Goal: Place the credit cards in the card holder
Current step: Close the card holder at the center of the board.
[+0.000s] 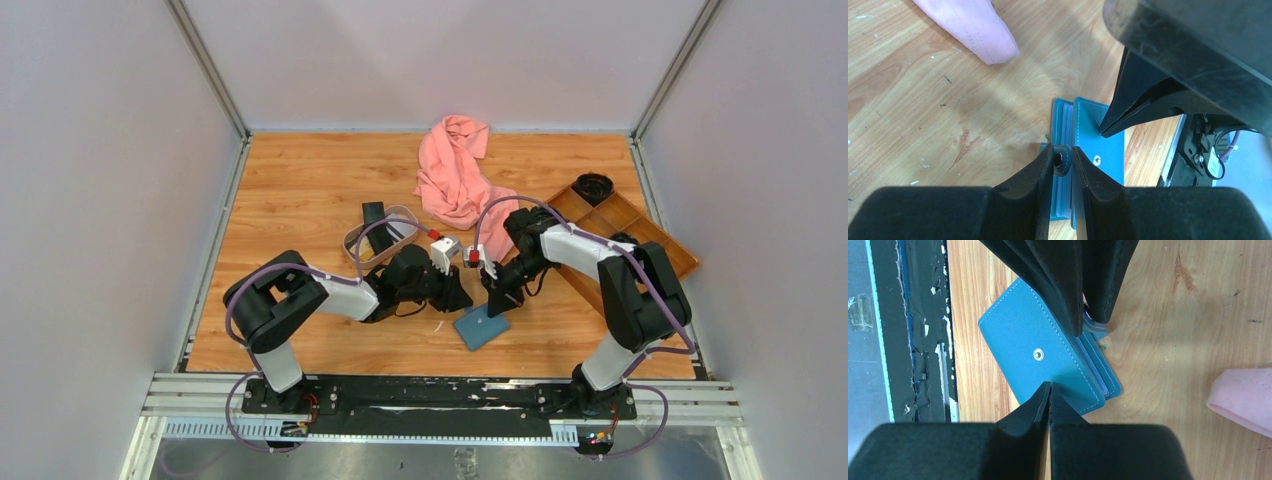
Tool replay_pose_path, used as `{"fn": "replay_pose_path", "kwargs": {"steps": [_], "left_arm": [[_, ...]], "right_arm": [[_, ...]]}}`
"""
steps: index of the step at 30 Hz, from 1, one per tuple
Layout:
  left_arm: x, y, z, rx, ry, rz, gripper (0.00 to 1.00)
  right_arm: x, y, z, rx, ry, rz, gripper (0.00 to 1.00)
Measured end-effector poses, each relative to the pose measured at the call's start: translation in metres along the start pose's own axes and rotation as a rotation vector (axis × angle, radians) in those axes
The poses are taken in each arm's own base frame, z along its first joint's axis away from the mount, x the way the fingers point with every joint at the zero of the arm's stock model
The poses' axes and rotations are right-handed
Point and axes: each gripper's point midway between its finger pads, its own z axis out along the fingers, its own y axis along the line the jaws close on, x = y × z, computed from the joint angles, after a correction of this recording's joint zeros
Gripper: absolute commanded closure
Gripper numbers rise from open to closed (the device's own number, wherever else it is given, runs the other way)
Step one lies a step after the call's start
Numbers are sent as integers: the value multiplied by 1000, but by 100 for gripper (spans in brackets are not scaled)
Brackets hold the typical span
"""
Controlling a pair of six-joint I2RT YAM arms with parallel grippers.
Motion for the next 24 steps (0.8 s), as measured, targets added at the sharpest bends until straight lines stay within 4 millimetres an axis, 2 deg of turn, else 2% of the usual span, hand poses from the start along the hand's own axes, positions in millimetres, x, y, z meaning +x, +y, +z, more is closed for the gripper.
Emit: {"fn": "replay_pose_path", "kwargs": {"steps": [7, 24], "left_arm": [[0, -1, -1, 9, 4, -21, 72], [-2, -1, -3, 19, 8, -79, 79]], "right_arm": [[0, 0, 0, 0, 0, 0, 97], [0, 0, 0, 0, 0, 0, 97]]}}
